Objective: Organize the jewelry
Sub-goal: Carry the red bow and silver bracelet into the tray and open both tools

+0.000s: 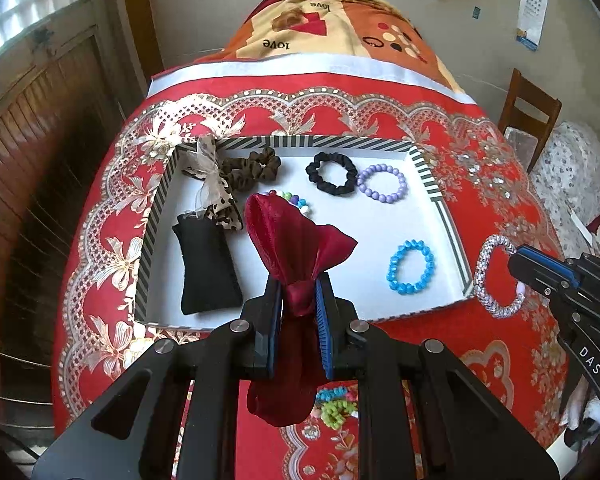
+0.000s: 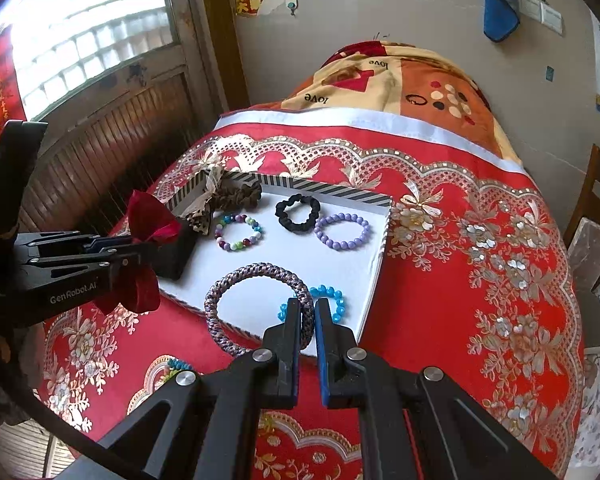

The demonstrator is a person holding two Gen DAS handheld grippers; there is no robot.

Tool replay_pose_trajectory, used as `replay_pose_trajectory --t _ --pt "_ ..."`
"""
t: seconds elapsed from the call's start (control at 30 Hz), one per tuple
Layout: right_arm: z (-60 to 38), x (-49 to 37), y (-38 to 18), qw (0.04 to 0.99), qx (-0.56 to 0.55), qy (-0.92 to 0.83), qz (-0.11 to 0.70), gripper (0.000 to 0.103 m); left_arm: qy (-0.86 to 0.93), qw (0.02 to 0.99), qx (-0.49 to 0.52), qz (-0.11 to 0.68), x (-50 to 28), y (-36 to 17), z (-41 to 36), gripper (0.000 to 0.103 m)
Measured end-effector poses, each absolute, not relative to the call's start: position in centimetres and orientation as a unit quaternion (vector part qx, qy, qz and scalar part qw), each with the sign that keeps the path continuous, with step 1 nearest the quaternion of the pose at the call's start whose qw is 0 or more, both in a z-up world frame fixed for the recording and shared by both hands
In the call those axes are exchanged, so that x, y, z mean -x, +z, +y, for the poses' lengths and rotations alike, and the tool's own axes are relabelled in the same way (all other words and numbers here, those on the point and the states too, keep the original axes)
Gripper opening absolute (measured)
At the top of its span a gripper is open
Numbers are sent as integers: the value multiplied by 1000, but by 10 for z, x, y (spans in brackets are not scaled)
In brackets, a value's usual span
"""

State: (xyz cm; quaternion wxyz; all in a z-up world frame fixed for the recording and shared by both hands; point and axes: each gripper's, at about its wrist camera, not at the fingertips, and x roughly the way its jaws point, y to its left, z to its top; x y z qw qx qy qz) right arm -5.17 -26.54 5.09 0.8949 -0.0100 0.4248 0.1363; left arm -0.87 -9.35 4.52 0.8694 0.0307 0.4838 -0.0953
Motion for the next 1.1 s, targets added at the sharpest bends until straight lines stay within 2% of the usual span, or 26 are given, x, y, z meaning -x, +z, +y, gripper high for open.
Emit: replay_pose_trajectory --t 1.1 --pt "-241 -68 -29 848 11 137 512 6 -67 828 -2 557 -70 -29 -72 15"
